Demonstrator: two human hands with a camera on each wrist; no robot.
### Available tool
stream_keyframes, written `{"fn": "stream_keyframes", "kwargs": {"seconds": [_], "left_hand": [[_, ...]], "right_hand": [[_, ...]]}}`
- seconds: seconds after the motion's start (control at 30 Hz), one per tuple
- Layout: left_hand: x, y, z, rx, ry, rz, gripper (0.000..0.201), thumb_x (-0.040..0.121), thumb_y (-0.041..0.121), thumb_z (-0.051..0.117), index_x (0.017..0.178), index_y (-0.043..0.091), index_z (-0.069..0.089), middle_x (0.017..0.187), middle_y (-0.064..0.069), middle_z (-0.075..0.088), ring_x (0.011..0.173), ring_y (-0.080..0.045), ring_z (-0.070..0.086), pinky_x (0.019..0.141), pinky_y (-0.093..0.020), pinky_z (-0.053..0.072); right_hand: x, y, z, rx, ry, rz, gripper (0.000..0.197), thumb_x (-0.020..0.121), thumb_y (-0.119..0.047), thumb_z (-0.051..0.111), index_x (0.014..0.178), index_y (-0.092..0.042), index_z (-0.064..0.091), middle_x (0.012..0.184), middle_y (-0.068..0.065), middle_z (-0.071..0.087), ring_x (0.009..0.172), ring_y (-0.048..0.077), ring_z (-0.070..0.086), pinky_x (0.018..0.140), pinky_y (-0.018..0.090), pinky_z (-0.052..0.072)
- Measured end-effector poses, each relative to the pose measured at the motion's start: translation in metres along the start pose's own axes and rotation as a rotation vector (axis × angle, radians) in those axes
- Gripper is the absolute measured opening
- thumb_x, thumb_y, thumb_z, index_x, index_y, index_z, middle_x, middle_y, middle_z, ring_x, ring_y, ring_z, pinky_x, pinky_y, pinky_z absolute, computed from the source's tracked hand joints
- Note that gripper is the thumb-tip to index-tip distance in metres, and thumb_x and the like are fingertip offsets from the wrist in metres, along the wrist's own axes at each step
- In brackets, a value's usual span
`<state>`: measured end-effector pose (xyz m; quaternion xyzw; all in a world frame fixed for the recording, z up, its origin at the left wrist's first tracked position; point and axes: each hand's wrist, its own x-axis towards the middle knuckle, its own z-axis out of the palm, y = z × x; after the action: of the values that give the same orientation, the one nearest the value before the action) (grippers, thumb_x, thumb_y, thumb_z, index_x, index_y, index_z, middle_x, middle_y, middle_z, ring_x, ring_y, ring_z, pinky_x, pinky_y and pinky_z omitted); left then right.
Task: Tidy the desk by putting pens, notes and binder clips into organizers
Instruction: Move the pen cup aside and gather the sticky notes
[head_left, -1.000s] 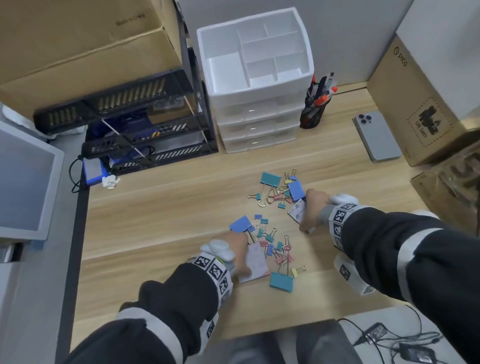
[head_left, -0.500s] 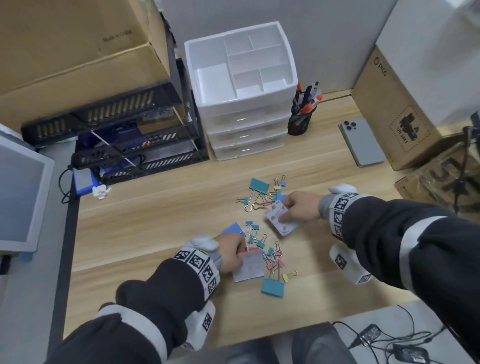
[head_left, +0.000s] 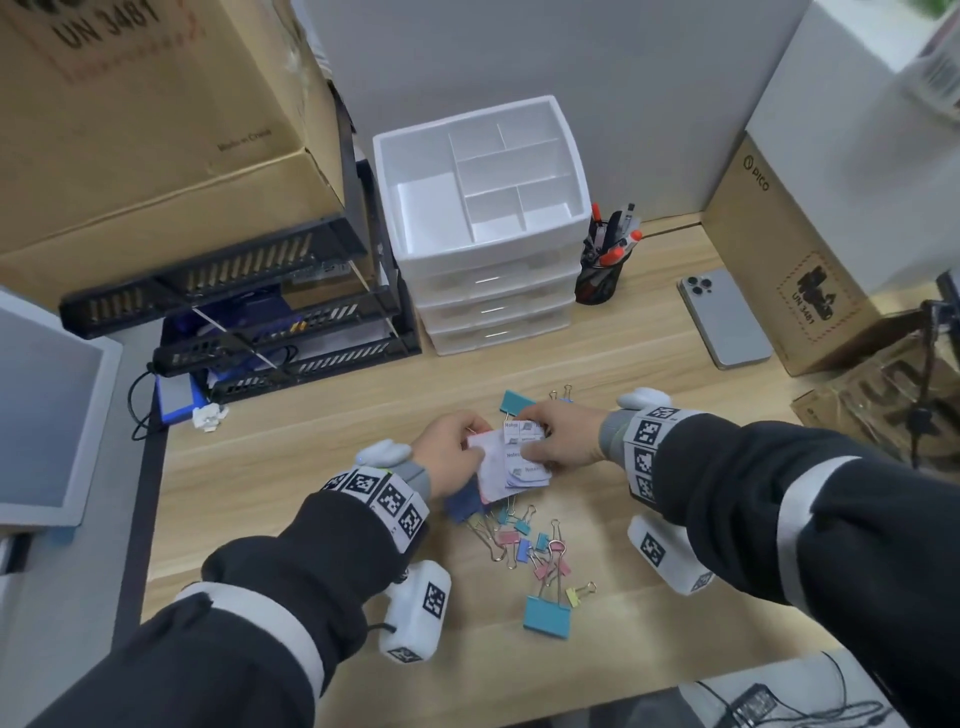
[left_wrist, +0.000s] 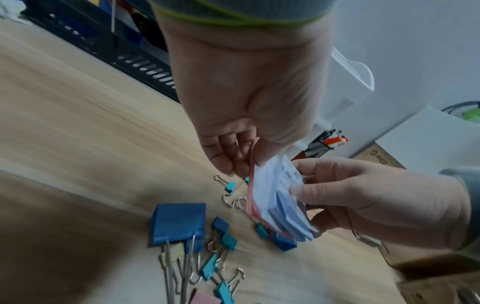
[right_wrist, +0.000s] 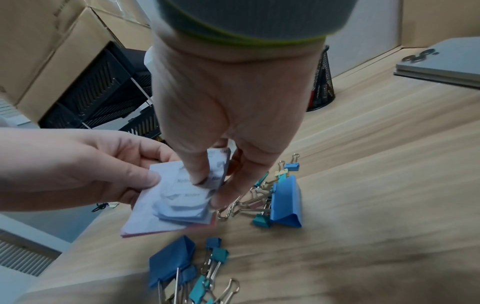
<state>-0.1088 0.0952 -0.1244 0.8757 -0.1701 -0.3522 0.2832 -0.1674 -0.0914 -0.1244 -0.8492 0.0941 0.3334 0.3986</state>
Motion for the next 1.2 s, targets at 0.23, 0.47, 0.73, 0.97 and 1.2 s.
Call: {"fn": "stream_keyframes", "kwargs": {"seconds": [0.23,0.47,0.73,0.97,1.2], "left_hand": [[0.009,0.009,-0.022,-0.204,0.064,0.014,0.030,0.090,0.000,0.055,0.111,0.016,0.070,0.078,-0.002,0.069,0.067,-0.016,0.060,0.068,-0.030,0.049],[0.006,0.056,-0.086,-0.176,0.225,0.085,0.015,0.089,0.011,0.062,0.096,0.025,0.059,0.069,-0.004,0.061,0.068,-0.020,0.060,0.075,-0.044,0.058],[0.006,0.096,-0.162,0.103,0.457,0.190,0.044,0.092,0.031,0.058,0.130,0.020,0.040,0.098,0.000,0.059,0.073,-0.016,0.058,0.069,-0.037,0.053],[0.022,0.079,-0.156,0.496,0.402,0.352,0.055,0.084,0.020,0.056,0.137,0.011,0.043,0.138,-0.007,0.038,0.108,-0.027,0.055,0.086,-0.040,0.051],[0.033,0.065,-0.157,0.621,0.341,0.402,0.049,0.081,0.020,0.057,0.128,0.008,0.050,0.142,-0.010,0.038,0.113,-0.031,0.049,0.091,-0.045,0.050]], "right_hand": [[-0.001,-0.024,-0.022,0.028,0.008,-0.062,0.023,0.096,-0.023,0.057,0.119,-0.024,0.052,0.097,-0.002,0.066,0.077,0.014,0.061,0.077,0.034,0.054],[-0.014,-0.081,-0.087,-0.086,0.080,-0.149,0.009,0.099,-0.019,0.050,0.096,-0.025,0.056,0.077,-0.007,0.061,0.068,0.008,0.055,0.057,0.017,0.042],[0.006,-0.152,-0.178,-0.128,0.407,-0.277,0.011,0.094,-0.015,0.055,0.101,-0.015,0.064,0.083,0.003,0.067,0.069,0.020,0.063,0.065,0.030,0.050],[0.060,-0.180,-0.200,-0.338,0.555,-0.189,0.035,0.093,-0.011,0.059,0.127,-0.014,0.064,0.119,0.006,0.067,0.110,0.025,0.062,0.088,0.027,0.046],[0.085,-0.184,-0.190,-0.459,0.745,-0.256,0.039,0.085,-0.014,0.060,0.124,-0.019,0.055,0.130,0.006,0.048,0.101,0.030,0.059,0.080,0.034,0.046]]}}
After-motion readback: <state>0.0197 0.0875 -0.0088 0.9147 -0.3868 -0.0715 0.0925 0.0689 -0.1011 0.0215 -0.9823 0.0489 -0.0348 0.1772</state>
